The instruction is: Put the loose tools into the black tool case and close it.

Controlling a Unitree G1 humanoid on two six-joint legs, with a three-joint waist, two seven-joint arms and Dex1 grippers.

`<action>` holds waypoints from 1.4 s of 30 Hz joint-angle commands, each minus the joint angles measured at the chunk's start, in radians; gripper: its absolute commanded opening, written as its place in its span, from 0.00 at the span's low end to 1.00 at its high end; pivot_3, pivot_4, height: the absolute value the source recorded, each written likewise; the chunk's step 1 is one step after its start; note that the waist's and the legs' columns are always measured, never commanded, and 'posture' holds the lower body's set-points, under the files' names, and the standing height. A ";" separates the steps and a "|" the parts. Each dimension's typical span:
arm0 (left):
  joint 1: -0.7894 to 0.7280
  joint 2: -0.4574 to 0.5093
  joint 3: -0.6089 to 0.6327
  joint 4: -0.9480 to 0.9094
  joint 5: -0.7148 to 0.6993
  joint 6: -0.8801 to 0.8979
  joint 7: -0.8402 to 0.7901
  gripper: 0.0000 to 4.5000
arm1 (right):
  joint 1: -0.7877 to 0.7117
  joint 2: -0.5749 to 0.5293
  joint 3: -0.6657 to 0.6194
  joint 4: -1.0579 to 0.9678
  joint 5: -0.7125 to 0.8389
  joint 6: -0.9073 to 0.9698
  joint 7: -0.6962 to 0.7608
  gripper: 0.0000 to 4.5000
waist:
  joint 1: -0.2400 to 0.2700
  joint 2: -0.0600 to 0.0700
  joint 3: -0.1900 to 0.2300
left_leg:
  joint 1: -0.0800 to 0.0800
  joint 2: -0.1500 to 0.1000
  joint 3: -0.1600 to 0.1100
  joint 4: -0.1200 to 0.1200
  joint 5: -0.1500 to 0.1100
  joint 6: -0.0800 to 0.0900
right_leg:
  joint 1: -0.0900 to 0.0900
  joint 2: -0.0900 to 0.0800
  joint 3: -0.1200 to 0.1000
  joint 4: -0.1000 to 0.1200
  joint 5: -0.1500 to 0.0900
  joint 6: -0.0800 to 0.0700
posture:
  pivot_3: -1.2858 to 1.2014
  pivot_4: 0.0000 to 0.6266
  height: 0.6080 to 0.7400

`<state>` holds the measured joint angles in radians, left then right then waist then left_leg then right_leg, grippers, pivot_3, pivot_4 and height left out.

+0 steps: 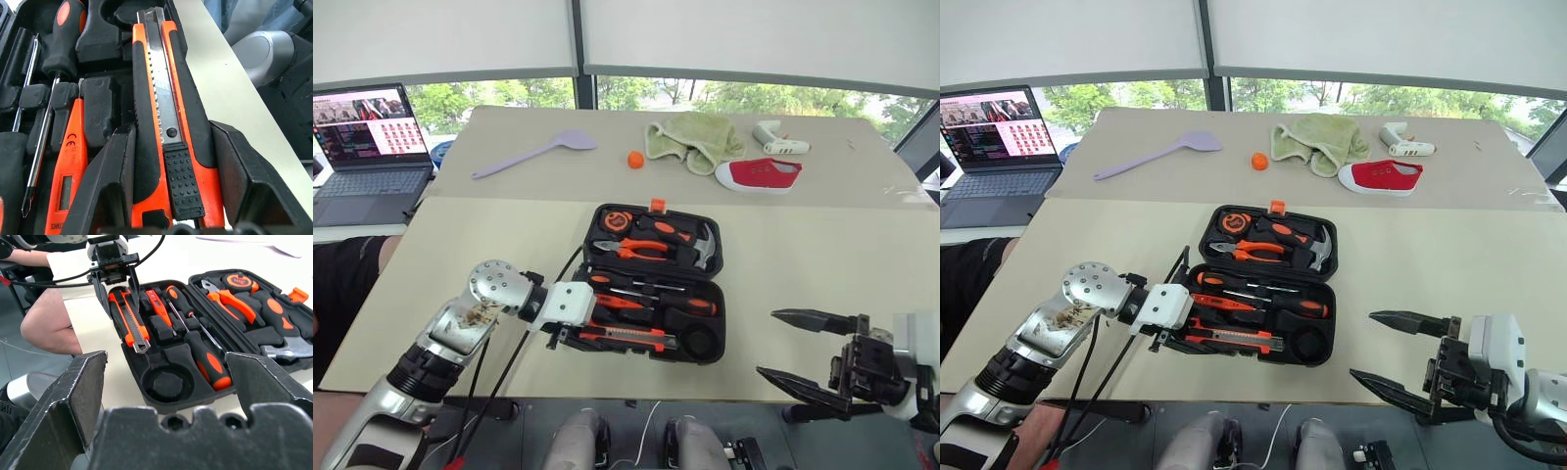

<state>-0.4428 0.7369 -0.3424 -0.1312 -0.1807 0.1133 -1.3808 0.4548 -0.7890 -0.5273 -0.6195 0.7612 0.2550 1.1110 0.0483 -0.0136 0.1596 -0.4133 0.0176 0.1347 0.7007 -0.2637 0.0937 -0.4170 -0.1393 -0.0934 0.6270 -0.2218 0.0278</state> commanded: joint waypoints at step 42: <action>-0.136 -0.092 0.023 0.015 -0.052 0.111 -0.045 0.98 | 0.024 0.015 0.015 -0.041 0.036 0.097 -0.025 1.00 | -0.009 0.001 -0.001 | -0.003 -0.001 0.000 0.001 0.002 0.001 | -0.001 0.000 0.000 0.000 0.001 0.001 | 0.52 0.24 1.00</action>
<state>-0.5712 0.6479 -0.3691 -0.0602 -0.1526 0.1844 -1.4138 0.4887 -0.7768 -0.5136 -0.6571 0.8006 0.3679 1.0860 0.0397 -0.0130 0.1590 -0.4160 0.0168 0.1346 0.7017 -0.2618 0.0946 -0.4180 -0.1395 -0.0936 0.6272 -0.2213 0.0289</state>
